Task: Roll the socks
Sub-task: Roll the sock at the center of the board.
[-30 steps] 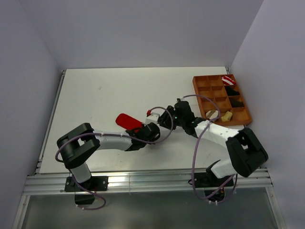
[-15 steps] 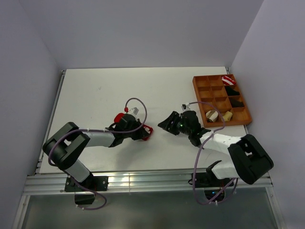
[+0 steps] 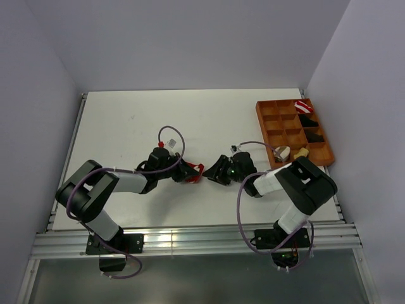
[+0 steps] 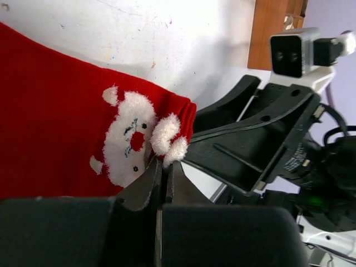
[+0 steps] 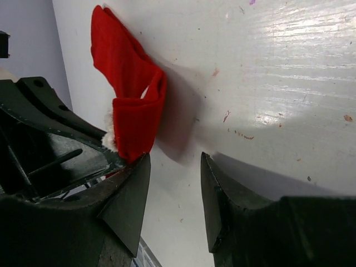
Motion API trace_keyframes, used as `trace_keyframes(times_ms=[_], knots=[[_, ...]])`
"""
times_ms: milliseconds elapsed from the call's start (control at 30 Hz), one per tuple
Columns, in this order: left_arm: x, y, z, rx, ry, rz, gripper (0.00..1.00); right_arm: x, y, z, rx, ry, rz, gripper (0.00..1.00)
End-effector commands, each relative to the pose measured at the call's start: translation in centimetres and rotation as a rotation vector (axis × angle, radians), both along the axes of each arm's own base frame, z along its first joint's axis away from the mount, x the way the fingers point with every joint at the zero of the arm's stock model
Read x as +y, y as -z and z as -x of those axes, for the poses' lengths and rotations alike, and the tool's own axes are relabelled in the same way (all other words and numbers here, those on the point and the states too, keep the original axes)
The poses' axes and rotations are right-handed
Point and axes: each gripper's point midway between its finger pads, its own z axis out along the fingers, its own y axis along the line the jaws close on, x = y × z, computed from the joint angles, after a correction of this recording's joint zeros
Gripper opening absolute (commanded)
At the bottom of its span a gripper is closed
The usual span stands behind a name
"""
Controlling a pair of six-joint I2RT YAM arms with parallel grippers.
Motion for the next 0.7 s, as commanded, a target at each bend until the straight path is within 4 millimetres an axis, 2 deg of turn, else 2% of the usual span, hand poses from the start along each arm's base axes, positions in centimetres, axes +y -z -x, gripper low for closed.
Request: trace_keyframes(times_ms=[0, 333, 667], knots=[[-0.4, -0.8, -0.2, 0.001, 0.006, 0.069, 0.00, 1.4, -1.6, -0.8, -0.059, -0.009, -0.085, 0.48], [0.2, 1.8, 0.1, 0.084, -0.028, 0.061, 0.00, 1.3, -1.1, -0.5, -0.062, 0.002, -0.118, 0.47], [-0.1, 1.3, 0.5, 0.104, -0.018, 0.144, 0.00, 1.4, 0.4, -0.9, -0.022, 0.012, -0.087, 0.46]])
